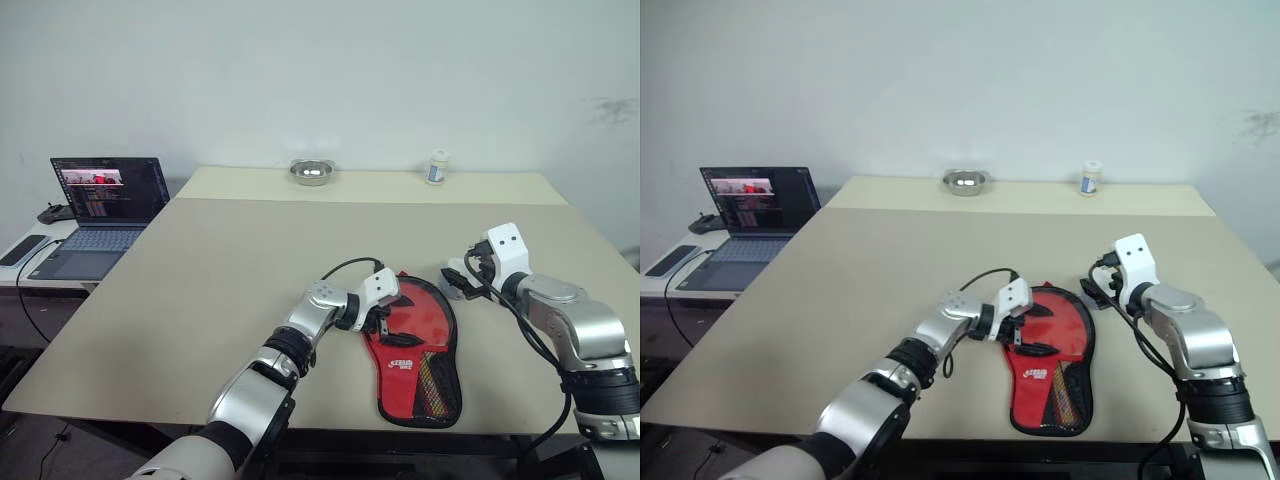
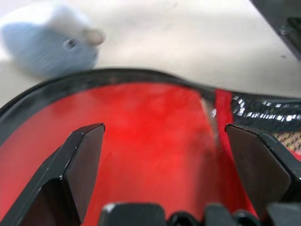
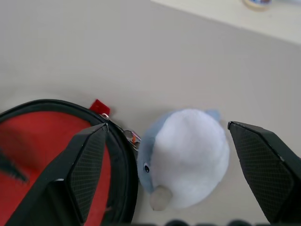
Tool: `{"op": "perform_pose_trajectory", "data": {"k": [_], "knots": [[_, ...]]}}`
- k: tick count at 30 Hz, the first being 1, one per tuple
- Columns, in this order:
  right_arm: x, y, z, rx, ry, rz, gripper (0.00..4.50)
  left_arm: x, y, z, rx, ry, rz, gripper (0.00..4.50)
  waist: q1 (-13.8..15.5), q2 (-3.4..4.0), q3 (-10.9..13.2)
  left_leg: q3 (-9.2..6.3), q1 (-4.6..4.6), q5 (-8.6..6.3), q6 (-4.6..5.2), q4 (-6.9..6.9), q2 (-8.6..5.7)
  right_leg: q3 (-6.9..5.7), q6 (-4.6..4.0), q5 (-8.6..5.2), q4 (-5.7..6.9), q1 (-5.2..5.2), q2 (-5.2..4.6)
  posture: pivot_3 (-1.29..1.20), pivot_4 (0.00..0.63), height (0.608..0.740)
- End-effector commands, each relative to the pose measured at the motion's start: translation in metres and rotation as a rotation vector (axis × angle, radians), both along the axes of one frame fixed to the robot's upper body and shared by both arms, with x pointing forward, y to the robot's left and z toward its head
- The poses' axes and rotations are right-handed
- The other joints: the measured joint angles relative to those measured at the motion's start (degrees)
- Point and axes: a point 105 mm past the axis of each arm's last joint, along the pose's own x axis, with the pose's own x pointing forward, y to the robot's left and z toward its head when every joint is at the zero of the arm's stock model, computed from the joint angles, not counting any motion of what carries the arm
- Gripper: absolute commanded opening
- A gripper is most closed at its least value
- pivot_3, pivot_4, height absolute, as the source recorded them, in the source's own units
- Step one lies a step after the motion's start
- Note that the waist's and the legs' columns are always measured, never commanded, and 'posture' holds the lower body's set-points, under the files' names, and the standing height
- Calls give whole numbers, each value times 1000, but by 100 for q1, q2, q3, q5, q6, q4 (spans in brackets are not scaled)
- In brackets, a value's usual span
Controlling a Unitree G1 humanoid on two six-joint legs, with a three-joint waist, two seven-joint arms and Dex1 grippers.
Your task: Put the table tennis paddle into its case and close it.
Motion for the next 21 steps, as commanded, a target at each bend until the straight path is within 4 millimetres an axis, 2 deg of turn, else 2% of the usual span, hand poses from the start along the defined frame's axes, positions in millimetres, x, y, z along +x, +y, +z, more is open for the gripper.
{"op": "perform_pose_trajectory", "data": {"k": [1,7,14,17,18,19,21], "knots": [[14,-2,6,-7,-50,-25,4500,1,-2,5,3,-43,-20,4453,-8,2,-2,3,-1,0,0,-1,0,5,0,0,4,-6,0,0,0,740],[28,-9,-14,-28,-15,-84,4500,-1,0,2,9,-44,-23,4453,-17,10,-12,7,-5,0,0,-1,0,10,-1,0,9,-14,2,0,0,740],[30,3,-31,0,39,-57,4500,-1,0,1,3,-37,-18,4453,-20,11,-30,10,-9,0,0,0,0,14,-1,1,14,-24,2,0,0,740],[31,4,-36,-5,43,-67,3860,-3,2,-6,20,-30,-14,4500,-24,12,-38,11,-9,0,0,0,-1,16,-1,1,16,-24,2,0,0,740],[31,4,-37,-5,44,-69,3558,-3,2,-8,24,-28,-13,4500,-26,12,-42,12,-9,1,0,0,-1,16,-1,1,17,-25,2,0,150,740],[31,4,-38,-7,45,-71,3257,-4,2,-9,26,-27,-13,4500,-32,-31,120,12,-8,0,0,0,0,16,-1,1,19,-26,2,0,150,740],[31,3,-37,-8,36,-83,2584,-4,2,-11,28,-23,-13,4500,-78,-44,209,7,49,12,23,-11,6,7,0,-1,3,32,-2,0,150,740]]}}
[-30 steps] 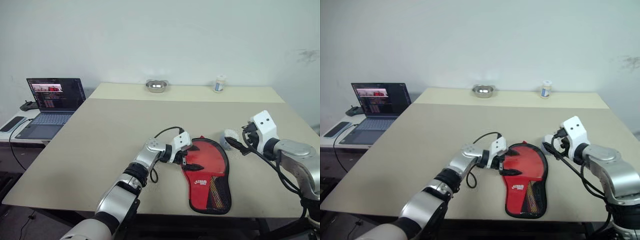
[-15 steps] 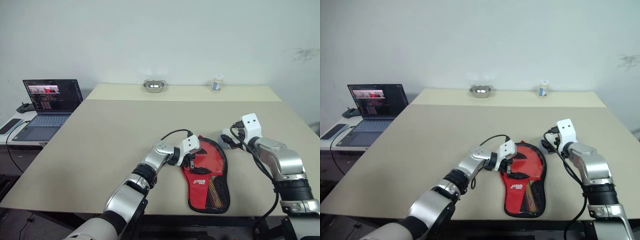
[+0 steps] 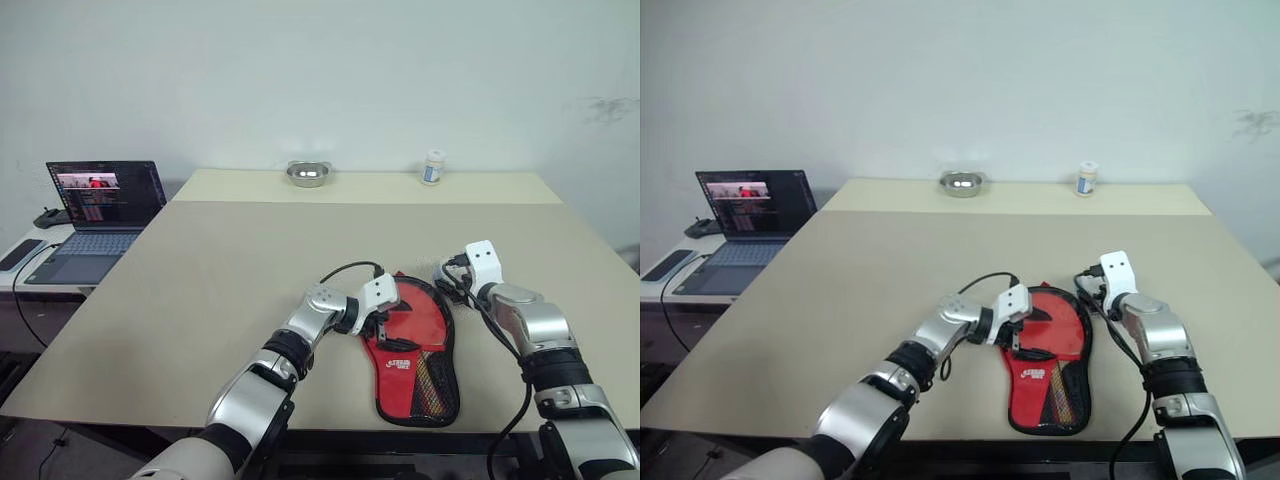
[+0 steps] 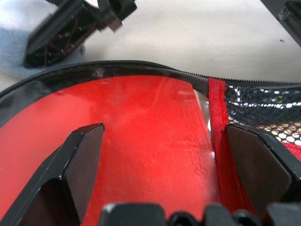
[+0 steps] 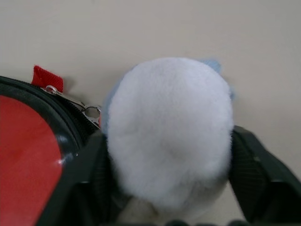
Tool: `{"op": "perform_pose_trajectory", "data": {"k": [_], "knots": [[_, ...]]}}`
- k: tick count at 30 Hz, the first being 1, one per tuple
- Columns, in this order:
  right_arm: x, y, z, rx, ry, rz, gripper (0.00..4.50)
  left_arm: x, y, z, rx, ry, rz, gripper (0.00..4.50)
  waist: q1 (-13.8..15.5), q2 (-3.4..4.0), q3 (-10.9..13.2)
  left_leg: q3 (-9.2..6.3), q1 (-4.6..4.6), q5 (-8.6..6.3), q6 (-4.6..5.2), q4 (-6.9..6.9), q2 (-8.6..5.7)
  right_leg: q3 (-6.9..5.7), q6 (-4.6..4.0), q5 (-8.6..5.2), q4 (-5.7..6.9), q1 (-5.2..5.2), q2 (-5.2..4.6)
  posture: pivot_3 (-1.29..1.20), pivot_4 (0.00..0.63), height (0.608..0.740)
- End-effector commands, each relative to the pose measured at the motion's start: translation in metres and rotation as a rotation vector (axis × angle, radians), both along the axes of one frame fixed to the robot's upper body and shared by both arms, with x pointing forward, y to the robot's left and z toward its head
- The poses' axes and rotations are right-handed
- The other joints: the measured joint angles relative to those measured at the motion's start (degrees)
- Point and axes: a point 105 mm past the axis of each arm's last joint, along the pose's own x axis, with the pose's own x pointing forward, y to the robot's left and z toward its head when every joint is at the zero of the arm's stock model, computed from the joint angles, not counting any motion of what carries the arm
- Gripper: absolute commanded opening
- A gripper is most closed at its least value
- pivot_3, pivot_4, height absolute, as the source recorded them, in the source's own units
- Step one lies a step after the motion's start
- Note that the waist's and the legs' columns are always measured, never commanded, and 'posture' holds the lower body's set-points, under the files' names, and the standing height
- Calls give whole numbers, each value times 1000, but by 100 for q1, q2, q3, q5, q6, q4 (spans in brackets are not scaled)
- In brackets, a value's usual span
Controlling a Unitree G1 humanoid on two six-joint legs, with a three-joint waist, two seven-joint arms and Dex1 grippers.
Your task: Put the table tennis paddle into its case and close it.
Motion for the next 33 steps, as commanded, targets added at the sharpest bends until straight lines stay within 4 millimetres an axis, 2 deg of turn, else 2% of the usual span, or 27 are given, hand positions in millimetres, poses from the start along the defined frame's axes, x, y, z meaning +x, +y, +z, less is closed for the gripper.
{"op": "perform_pose_trajectory", "data": {"k": [1,5,8,13,17,26,30,33], "knots": [[3,-1,6,-3,-31,-15,2244,-4,-1,-7,13,8,-7,4500,-24,-21,15,-5,-13,3,3,1,8,-6,-8,8,0,-10,6,0,150,740],[1,-5,8,1,-37,-33,1157,-5,-2,-9,14,17,-8,4500,-25,-22,16,-5,-3,3,3,0,5,-9,-19,13,-9,12,-2,0,150,740],[-1,-9,9,11,-39,-53,851,-6,-2,-13,25,21,-7,4500,-23,-22,16,-6,-2,3,3,0,3,-11,-18,13,-10,15,-8,0,150,740],[-3,-11,14,48,-53,-85,830,-8,1,-22,47,44,5,4500,5,-22,17,-8,-1,2,3,-1,4,-14,-18,13,-13,17,-11,0,150,740],[-12,-24,21,32,-65,-117,830,-11,4,-30,66,61,6,4500,53,-22,17,-9,-3,2,3,-3,4,-16,-17,12,-18,17,-16,0,150,740],[-62,-56,19,-77,8,-131,828,-14,2,-33,69,76,-3,4500,101,-24,26,-23,-18,1,4,-9,-5,-35,3,-1,-37,17,-47,0,150,740],[-93,-58,25,-109,40,-84,767,-15,1,-35,74,80,-5,4500,128,-25,31,-30,-28,0,4,-11,-6,-44,14,-7,-47,16,-50,0,150,740],[-112,-50,29,-128,64,-13,686,-16,0,-35,75,82,-5,4500,132,-33,40,-33,-31,0,4,-11,-6,-49,19,-10,-53,16,-51,0,150,740]]}}
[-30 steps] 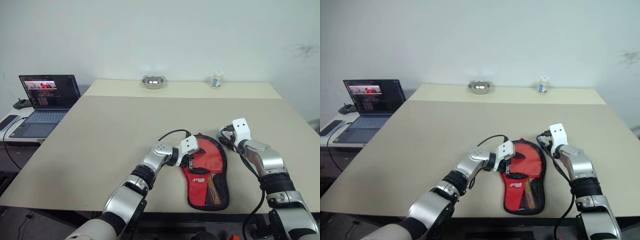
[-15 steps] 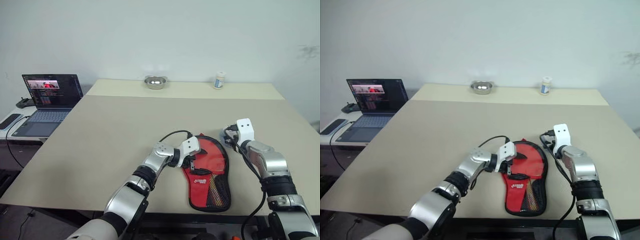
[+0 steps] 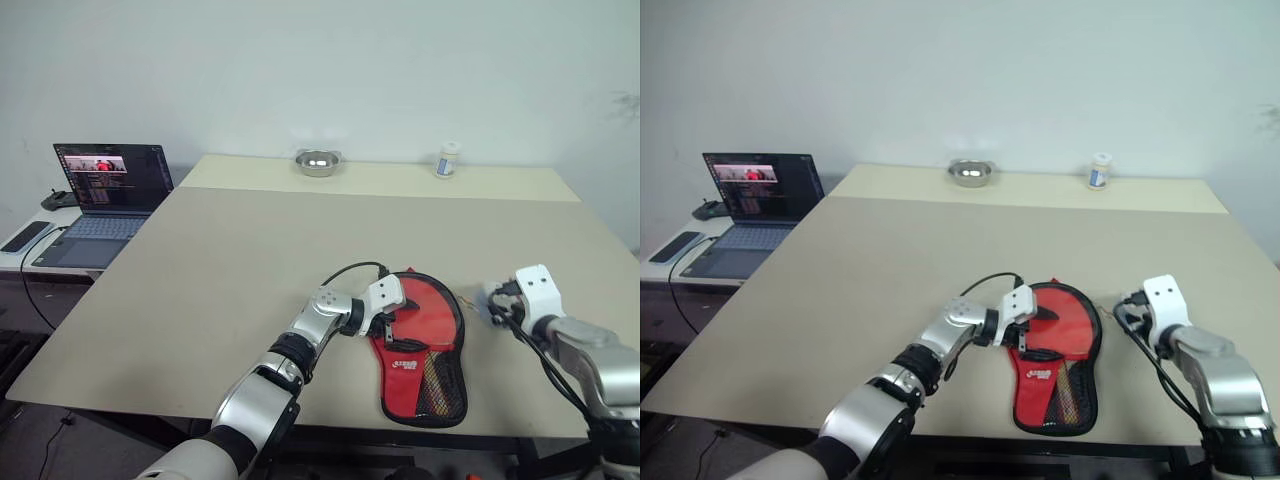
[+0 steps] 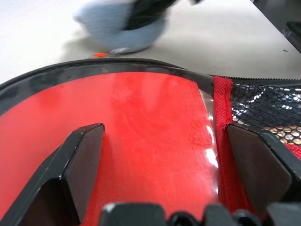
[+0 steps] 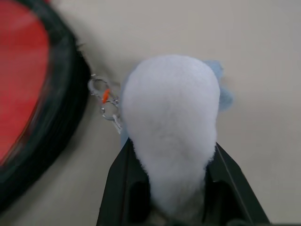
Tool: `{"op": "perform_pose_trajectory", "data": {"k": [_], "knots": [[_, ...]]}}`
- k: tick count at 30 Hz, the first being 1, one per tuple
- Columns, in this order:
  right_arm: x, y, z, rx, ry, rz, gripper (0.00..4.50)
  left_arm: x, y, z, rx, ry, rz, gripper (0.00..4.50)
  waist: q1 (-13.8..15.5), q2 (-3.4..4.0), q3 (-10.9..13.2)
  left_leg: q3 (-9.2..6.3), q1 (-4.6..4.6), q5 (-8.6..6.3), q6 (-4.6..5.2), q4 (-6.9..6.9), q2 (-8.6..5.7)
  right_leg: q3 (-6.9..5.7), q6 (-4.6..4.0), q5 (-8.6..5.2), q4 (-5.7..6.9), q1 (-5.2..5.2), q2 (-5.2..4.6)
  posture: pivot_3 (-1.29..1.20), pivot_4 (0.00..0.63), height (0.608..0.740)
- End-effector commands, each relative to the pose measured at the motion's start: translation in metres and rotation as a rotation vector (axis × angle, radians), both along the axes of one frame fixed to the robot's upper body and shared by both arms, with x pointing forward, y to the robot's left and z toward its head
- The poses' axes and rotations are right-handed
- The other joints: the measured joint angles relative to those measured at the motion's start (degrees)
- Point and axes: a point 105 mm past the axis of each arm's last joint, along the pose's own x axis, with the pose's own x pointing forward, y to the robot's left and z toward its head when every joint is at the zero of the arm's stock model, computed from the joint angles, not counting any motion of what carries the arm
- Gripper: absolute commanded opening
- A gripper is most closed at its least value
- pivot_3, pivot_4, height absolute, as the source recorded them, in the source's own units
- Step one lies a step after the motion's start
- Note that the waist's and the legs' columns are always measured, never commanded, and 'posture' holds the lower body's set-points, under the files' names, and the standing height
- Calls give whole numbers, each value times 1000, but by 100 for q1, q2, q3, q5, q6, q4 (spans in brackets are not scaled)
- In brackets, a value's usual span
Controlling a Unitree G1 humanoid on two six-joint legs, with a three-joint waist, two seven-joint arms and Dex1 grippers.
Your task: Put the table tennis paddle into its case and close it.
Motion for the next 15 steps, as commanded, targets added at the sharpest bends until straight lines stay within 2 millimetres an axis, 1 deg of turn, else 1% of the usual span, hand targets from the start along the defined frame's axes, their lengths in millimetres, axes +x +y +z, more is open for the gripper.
{"op": "perform_pose_trajectory", "data": {"k": [1,3,6,8,10,15], "knots": [[-21,7,20,-32,-8,84,685,-10,8,-30,98,72,5,4500,7,-5,7,0,-1,0,0,1,0,-1,2,-1,-1,0,0,0,150,740],[-39,19,19,-47,44,186,681,-10,7,-30,100,72,6,4500,31,-5,13,-10,-5,0,0,1,0,-10,3,-1,-12,2,-2,0,150,740],[-73,39,16,-54,146,352,680,-9,4,-29,104,69,6,4500,47,-13,27,-27,-15,0,0,-4,3,-29,7,1,-45,8,-1,0,150,740],[-91,47,13,-69,203,433,680,-9,2,-29,107,67,6,4500,50,-23,33,-33,-20,-1,0,-5,2,-37,7,1,-58,11,-5,0,150,740],[-101,49,11,-95,234,473,680,-9,0,-28,108,65,4,4500,55,-26,37,-40,-24,-1,0,-4,-2,-47,8,1,-60,12,-12,0,150,740],[-111,44,9,-107,267,477,680,-12,-5,-28,124,51,-31,4500,67,-31,47,-71,-20,-1,-1,2,-5,-102,2,-4,-72,13,-36,0,150,740]]}}
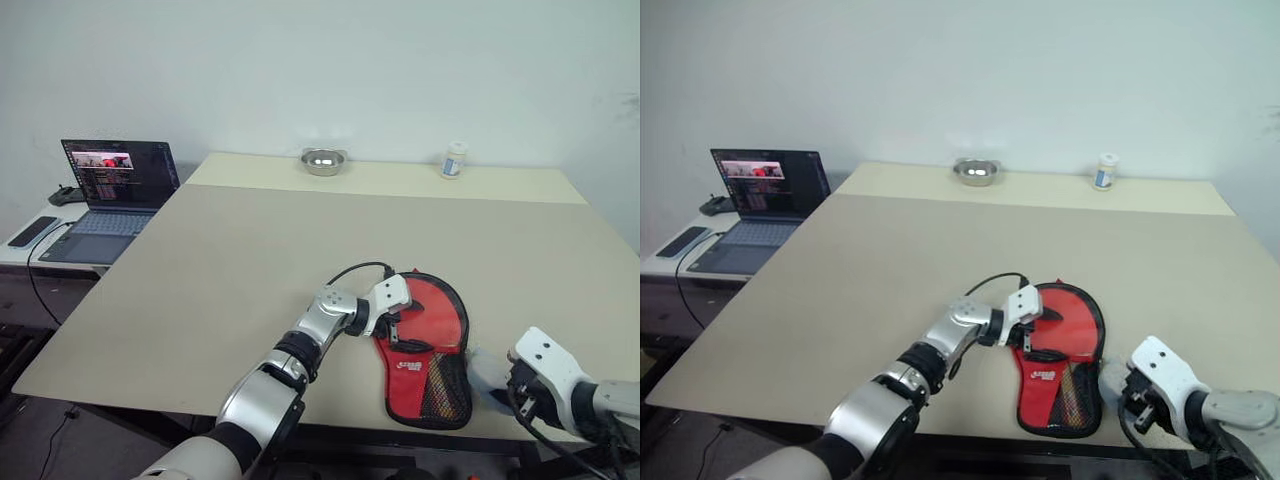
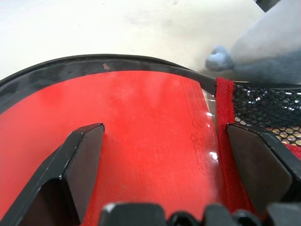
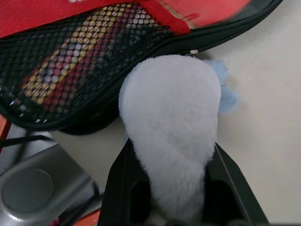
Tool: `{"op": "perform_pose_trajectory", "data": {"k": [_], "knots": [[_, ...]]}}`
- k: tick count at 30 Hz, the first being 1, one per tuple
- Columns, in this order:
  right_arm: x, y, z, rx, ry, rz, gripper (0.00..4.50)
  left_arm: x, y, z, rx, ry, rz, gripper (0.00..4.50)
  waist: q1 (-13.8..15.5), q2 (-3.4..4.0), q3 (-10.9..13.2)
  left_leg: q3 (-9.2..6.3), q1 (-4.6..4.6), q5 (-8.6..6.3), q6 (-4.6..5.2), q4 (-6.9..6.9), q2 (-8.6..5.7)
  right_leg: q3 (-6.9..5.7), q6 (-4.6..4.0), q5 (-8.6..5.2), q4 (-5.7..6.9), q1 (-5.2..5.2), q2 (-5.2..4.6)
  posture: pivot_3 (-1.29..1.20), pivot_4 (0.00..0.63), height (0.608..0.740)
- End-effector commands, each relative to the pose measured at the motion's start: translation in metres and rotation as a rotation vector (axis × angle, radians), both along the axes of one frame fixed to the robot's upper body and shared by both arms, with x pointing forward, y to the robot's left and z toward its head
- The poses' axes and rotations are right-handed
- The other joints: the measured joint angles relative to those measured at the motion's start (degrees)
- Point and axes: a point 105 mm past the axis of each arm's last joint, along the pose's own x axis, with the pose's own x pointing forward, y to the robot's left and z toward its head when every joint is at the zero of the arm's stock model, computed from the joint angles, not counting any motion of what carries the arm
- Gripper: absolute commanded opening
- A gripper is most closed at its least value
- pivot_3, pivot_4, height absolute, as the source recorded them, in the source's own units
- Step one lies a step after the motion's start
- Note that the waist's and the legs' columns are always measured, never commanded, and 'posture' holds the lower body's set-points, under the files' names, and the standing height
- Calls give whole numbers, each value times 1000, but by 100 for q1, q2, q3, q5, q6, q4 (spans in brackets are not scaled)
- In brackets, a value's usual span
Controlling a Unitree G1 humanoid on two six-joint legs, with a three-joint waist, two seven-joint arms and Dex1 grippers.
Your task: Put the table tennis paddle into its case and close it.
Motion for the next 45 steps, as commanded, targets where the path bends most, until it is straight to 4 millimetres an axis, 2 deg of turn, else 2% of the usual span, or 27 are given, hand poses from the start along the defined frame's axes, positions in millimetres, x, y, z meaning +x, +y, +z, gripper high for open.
{"op": "perform_pose_trajectory", "data": {"k": [1,5,12,18,24,33,39,43,45], "knots": [[-6,0,5,-11,-1,40,680,-12,4,-28,121,41,-34,4500,11,2,2,-6,-1,0,0,0,-2,-6,1,0,-3,0,-1,0,150,740],[-22,0,6,5,60,91,679,-11,0,-27,140,22,-45,4500,37,0,6,-24,-9,-1,-1,-3,-10,-20,20,-5,-5,3,-5,0,150,740],[-61,19,8,93,183,226,673,-14,-5,-28,155,14,-63,4500,79,-9,14,-54,-16,-10,-9,-5,-19,-48,39,-18,-19,22,-9,0,150,740],[-79,32,3,148,234,273,673,-16,-7,-30,160,13,-71,4500,85,-8,17,-72,-11,-13,-11,-4,-18,-65,38,-19,-33,36,-12,0,150,740],[-94,30,3,171,278,291,672,-16,-8,-30,160,9,-74,4500,169,-6,16,-89,-7,-20,-13,-36,-19,-86,40,-18,-95,64,-13,0,150,740],[-103,19,10,153,290,261,672,-17,-9,-30,159,6,-77,4500,199,-8,18,-91,-3,-25,-12,-54,-23,-93,44,-23,-108,80,-14,0,150,740],[-106,24,14,196,296,282,672,-18,-11,-29,156,2,-81,4500,196,-7,18,-92,-1,-25,-12,-56,-22,-93,43,-24,-110,79,-14,0,150,740],[-98,25,15,187,266,264,672,-18,-13,-29,152,0,-81,4500,194,-6,20,-94,-1,-25,-12,-58,-22,-95,44,-24,-119,77,-14,0,150,740],[-95,26,16,191,265,266,1417,-18,-14,-28,149,0,-82,4500,195,-5,21,-94,0,-25,-12,-59,-21,-95,44,-23,-124,77,-15,0,150,740]]}}
